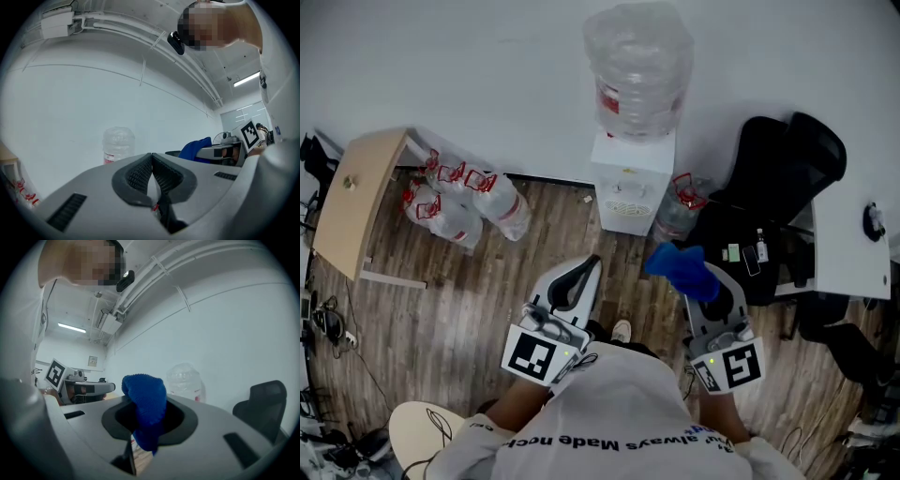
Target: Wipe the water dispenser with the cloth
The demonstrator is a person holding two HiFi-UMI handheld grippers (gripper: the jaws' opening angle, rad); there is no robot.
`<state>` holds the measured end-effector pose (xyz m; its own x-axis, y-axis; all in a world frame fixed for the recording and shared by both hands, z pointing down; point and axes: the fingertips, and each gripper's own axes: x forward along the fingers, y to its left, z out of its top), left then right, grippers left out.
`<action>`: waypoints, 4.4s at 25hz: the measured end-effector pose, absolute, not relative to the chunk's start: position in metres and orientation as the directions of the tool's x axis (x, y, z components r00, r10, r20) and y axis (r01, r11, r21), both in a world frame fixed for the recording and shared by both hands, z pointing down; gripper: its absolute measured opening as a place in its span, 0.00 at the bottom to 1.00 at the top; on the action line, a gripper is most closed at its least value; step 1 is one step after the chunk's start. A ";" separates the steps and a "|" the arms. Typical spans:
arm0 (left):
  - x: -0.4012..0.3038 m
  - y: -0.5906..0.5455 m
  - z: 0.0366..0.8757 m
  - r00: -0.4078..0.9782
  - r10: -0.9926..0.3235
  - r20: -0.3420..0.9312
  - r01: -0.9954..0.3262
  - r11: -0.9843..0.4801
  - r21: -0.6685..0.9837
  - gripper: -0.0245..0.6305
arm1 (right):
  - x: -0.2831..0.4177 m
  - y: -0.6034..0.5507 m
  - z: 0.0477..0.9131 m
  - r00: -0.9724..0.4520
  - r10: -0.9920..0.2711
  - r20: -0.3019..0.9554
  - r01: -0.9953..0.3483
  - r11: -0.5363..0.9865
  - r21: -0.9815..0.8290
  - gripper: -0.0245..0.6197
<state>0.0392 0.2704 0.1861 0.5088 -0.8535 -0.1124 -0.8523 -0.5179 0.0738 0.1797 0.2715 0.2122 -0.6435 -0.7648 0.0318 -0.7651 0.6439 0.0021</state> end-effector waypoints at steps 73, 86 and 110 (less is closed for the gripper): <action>-0.094 -0.105 0.311 0.601 -0.799 0.027 -0.799 -0.600 0.035 0.07 | -0.036 -0.148 0.411 -0.453 -0.840 0.298 -0.818 0.524 0.237 0.17; -0.092 -0.122 0.345 0.601 -0.796 0.078 -0.799 -0.598 0.056 0.07 | -0.038 -0.194 0.519 -0.350 -0.806 0.477 -0.818 0.511 0.263 0.17; -0.102 -0.115 0.357 0.588 -0.801 0.114 -0.809 -0.584 0.068 0.07 | -0.034 -0.202 0.588 -0.275 -0.715 0.643 -0.800 0.541 0.260 0.16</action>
<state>-0.1018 -0.1148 0.3568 0.5880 -0.8007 0.1145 -0.8088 -0.5842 0.0678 -0.0344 -0.2023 0.5878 -0.2747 -0.7147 0.6432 -0.7995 0.5414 0.2601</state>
